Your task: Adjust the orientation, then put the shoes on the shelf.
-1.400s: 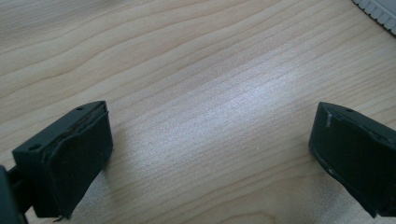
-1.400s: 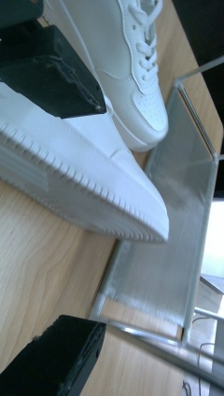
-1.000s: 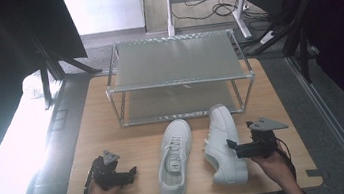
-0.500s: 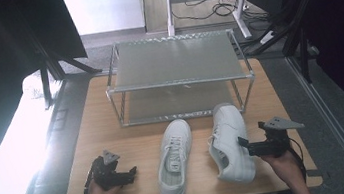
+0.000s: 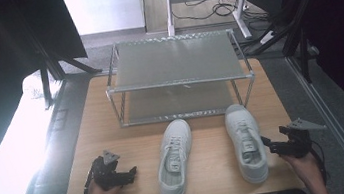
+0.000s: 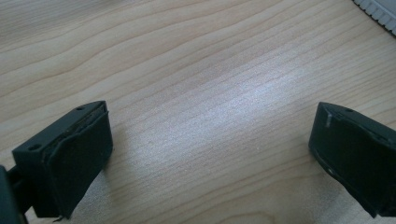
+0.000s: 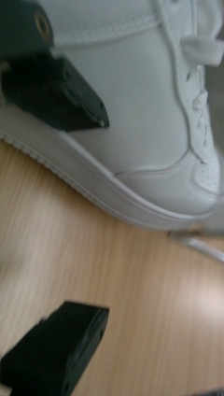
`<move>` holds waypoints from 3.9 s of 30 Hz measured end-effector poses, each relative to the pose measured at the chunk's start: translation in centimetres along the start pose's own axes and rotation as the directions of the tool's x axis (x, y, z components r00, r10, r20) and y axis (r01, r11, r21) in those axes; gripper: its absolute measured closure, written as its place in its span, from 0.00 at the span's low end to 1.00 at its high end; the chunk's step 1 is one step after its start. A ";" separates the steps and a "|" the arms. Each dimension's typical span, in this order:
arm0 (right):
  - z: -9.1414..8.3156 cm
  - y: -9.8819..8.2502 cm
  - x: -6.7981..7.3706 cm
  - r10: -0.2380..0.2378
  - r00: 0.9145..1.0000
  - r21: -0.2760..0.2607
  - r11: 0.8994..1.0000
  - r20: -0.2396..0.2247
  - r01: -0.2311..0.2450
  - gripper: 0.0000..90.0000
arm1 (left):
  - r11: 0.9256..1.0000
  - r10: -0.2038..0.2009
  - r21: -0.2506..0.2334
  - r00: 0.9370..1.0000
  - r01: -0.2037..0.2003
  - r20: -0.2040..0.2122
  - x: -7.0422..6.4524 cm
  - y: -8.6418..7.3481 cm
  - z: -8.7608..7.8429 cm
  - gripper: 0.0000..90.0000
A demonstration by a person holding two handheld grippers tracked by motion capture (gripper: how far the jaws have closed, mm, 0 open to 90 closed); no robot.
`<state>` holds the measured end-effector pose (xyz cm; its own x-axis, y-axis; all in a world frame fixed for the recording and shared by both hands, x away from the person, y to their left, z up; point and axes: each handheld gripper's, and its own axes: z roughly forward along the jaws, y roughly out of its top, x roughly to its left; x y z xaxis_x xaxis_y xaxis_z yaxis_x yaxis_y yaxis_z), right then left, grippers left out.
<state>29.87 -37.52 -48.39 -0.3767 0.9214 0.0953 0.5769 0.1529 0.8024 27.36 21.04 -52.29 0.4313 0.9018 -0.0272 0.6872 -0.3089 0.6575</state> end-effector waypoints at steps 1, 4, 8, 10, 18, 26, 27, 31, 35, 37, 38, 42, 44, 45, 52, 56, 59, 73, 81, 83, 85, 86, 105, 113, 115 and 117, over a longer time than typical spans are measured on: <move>0.1 -0.2 -0.5 0.020 1.000 -0.004 1.000 0.009 -0.020 0.15 | 1.000 0.000 0.001 1.000 0.000 0.000 0.0 0.0 0.0 0.00; 0.3 -0.6 -1.4 0.071 0.996 -0.006 0.997 -0.054 -0.071 0.13 | 1.000 -0.001 0.000 1.000 0.001 -0.001 0.0 0.0 0.0 0.00; 0.4 -0.7 -1.1 0.033 0.999 0.000 0.999 -0.035 -0.033 0.13 | 1.000 -0.001 0.000 1.000 0.001 -0.001 0.0 0.0 0.0 0.00; 0.3 -0.6 -1.1 0.026 0.999 -0.005 1.000 -0.032 -0.026 0.12 | 1.000 -0.002 0.001 1.000 0.002 -0.002 0.0 0.0 0.0 0.00; -0.4 -0.3 -0.7 0.008 0.999 -0.022 1.000 -0.033 -0.009 0.13 | 1.000 -0.005 0.001 1.000 0.005 -0.004 -0.1 0.0 0.0 0.00; -1.1 -0.3 -0.7 0.009 0.999 -0.033 0.999 -0.043 -0.010 0.13 | 1.000 -0.018 0.007 1.000 0.018 -0.008 -0.2 0.1 -0.2 0.02; -1.2 -0.3 -0.7 0.007 0.999 -0.038 0.999 -0.042 -0.009 0.12 | 1.000 -0.023 0.008 1.000 0.023 -0.001 -0.2 0.1 -0.3 0.03; -1.8 -0.1 -0.4 0.004 0.999 -0.053 0.999 -0.042 -0.006 0.12 | 0.999 -0.035 -0.014 0.999 0.036 0.011 -0.3 0.5 -0.9 0.03; -2.3 0.2 0.1 -0.004 0.999 -0.066 0.998 -0.050 0.001 0.11 | 0.998 -0.030 -0.059 0.999 0.032 0.033 -1.1 1.1 -2.0 0.03; -2.5 0.5 0.4 -0.012 0.999 -0.070 0.998 -0.039 0.009 0.12 | 0.996 -0.022 -0.087 0.998 0.026 0.050 -1.6 1.6 -2.5 0.03; -2.6 0.5 0.5 -0.008 0.999 -0.076 0.997 -0.043 0.004 0.12 | 0.995 -0.016 -0.095 0.998 0.022 0.061 -1.8 1.8 -2.7 0.03; -3.0 0.9 0.8 0.016 0.997 -0.095 0.995 -0.072 -0.023 0.12 | 0.991 0.006 -0.132 0.997 0.004 0.076 -2.8 2.6 -3.5 0.02; -3.2 1.0 1.2 0.006 0.998 -0.096 0.995 -0.057 -0.012 0.15 | 0.989 0.014 -0.151 0.997 -0.002 0.078 -3.4 3.0 -3.9 0.02; -3.3 1.0 1.3 0.005 0.999 -0.097 0.995 -0.052 -0.010 0.15 | 0.986 0.019 -0.166 0.997 -0.005 0.080 -3.6 3.1 -4.1 0.03; -3.9 0.9 2.2 -0.027 0.995 -0.125 0.992 -0.096 0.015 0.14 | 0.964 0.057 -0.264 0.988 -0.017 0.142 -5.9 4.4 -4.9 0.08; -3.5 0.9 3.1 -0.066 0.992 -0.123 0.991 -0.107 0.052 0.15 | 0.962 0.097 -0.267 0.983 -0.053 0.156 -7.4 5.0 -4.5 0.08; -3.0 0.8 3.7 -0.093 0.990 -0.103 0.991 -0.108 0.082 0.16 | 0.962 0.113 -0.265 0.978 -0.064 0.175 -8.2 5.4 -3.9 0.08; -0.9 1.1 4.6 -0.131 0.990 -0.056 0.990 -0.051 0.128 0.32 | 0.975 0.144 -0.196 0.973 -0.108 0.183 -10.3 6.0 -0.7 0.16; 0.0 1.5 4.6 -0.116 0.992 -0.007 0.993 -0.042 0.116 0.51 | 0.980 0.114 -0.185 0.975 -0.078 0.191 -10.0 6.3 -0.3 0.25; 0.1 1.6 4.4 -0.094 0.994 0.003 0.996 -0.056 0.095 0.54 | 0.981 0.100 -0.182 0.979 -0.067 0.178 -9.8 6.3 -0.1 0.29; 0.2 1.7 4.4 -0.079 0.995 0.013 0.997 -0.064 0.080 0.58 | 0.983 0.078 -0.181 0.977 -0.042 0.198 -9.7 6.4 0.1 0.30; 0.2 1.8 4.6 -0.074 0.996 0.022 0.997 -0.053 0.075 0.60 | 0.983 0.075 -0.182 0.976 -0.037 0.205 -9.6 6.4 0.2 0.32; -0.5 1.6 3.1 0.087 0.994 0.015 0.996 -0.062 -0.087 0.93 | 0.975 0.012 -0.218 0.966 0.046 0.259 -8.6 5.6 -0.6 0.93; -0.9 0.7 1.1 0.283 0.941 0.004 0.958 -0.186 -0.287 0.94 | 0.944 -0.160 -0.204 0.902 0.258 0.400 -6.2 5.0 -0.3 0.93; -0.9 0.5 0.8 0.324 0.918 0.013 0.944 -0.231 -0.330 0.94 | 0.935 -0.193 -0.193 0.883 0.298 0.427 -5.8 4.8 -0.3 0.93; -0.8 0.3 0.7 0.355 0.896 0.020 0.932 -0.265 -0.363 0.94 | 0.926 -0.209 -0.194 0.869 0.323 0.449 -5.6 4.6 -0.4 0.93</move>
<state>29.17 -37.07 -47.61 -0.3254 0.7854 0.5265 0.6889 -0.1845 0.7010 27.86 14.69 -48.78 0.4937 0.7123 -0.4989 0.6623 0.0638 0.7465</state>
